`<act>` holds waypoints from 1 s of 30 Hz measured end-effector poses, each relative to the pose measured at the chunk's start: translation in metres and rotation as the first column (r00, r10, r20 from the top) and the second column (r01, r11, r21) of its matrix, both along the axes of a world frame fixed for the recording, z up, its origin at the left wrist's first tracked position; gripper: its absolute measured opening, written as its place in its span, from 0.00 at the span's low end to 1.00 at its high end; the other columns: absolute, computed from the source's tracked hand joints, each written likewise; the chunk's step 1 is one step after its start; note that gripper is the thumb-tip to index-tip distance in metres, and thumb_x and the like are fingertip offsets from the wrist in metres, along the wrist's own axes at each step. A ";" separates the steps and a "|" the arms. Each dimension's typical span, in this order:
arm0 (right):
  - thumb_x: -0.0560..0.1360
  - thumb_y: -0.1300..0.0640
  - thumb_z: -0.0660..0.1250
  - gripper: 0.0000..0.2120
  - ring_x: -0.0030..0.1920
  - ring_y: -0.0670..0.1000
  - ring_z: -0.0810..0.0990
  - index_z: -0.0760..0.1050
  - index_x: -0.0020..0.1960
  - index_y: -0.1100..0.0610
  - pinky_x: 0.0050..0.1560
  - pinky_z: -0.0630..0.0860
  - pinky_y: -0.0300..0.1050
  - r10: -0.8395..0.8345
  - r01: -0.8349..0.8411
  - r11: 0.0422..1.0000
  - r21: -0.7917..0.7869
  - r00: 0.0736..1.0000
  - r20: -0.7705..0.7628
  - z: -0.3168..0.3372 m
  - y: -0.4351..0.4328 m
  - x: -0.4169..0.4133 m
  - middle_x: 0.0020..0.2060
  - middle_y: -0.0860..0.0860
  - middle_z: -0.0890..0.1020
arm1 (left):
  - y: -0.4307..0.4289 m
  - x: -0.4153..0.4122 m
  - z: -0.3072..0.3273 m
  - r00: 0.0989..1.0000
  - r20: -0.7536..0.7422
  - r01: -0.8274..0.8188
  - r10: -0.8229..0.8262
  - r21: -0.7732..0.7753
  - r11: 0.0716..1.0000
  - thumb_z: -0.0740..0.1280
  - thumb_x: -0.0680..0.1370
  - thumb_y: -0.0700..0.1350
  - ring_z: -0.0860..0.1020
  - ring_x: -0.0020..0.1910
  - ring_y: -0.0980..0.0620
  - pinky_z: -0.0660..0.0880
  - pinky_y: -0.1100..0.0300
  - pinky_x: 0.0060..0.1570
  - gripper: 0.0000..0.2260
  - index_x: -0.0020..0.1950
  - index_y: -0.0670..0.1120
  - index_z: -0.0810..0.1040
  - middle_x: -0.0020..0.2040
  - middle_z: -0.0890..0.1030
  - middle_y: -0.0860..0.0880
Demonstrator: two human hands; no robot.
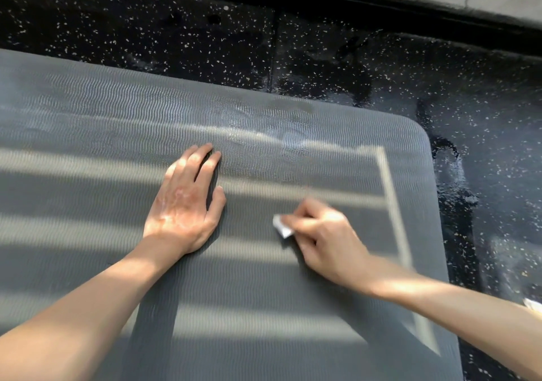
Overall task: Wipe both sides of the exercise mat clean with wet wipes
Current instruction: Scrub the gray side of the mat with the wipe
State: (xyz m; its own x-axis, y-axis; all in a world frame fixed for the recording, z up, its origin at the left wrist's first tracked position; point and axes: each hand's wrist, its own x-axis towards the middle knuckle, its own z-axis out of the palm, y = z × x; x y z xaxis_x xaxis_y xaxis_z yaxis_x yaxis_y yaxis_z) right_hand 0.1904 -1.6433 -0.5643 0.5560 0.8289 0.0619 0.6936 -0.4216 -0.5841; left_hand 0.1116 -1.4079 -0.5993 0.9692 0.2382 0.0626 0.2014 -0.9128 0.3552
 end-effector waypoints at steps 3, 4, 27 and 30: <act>0.75 0.61 0.66 0.06 0.37 0.53 0.73 0.82 0.46 0.56 0.35 0.72 0.47 0.079 -0.079 0.996 -0.042 0.997 0.000 0.003 0.002 0.017 0.38 0.52 0.73 | -0.001 0.000 0.000 1.000 0.008 0.001 -0.001 -0.001 1.000 0.54 0.79 0.51 0.61 0.75 0.41 0.57 0.47 0.75 0.26 0.74 0.39 0.67 0.75 0.66 0.42; 0.74 0.61 0.65 0.07 0.37 0.54 0.75 0.83 0.46 0.55 0.35 0.73 0.47 0.002 -0.001 1.000 -0.023 0.999 0.047 0.002 0.008 0.032 0.38 0.52 0.73 | -0.002 0.000 0.000 1.000 0.008 0.000 0.000 -0.004 1.000 0.54 0.79 0.51 0.61 0.75 0.41 0.57 0.47 0.75 0.26 0.74 0.39 0.67 0.75 0.66 0.42; 0.75 0.61 0.67 0.06 0.36 0.53 0.74 0.82 0.47 0.54 0.35 0.72 0.48 0.157 -0.149 0.984 -0.096 0.984 0.085 0.008 -0.016 0.009 0.37 0.53 0.73 | 0.000 0.001 0.002 1.000 -0.006 -0.005 0.004 -0.014 1.000 0.53 0.79 0.52 0.61 0.75 0.42 0.55 0.49 0.75 0.27 0.74 0.40 0.66 0.75 0.65 0.42; 0.78 0.57 0.64 0.08 0.34 0.56 0.74 0.82 0.48 0.56 0.33 0.72 0.48 0.006 0.004 0.998 -0.068 0.988 0.152 0.003 -0.015 0.006 0.36 0.54 0.72 | -0.002 -0.001 0.003 1.000 -0.020 -0.004 0.004 -0.010 1.000 0.53 0.79 0.52 0.60 0.75 0.43 0.55 0.49 0.76 0.27 0.74 0.40 0.66 0.75 0.65 0.43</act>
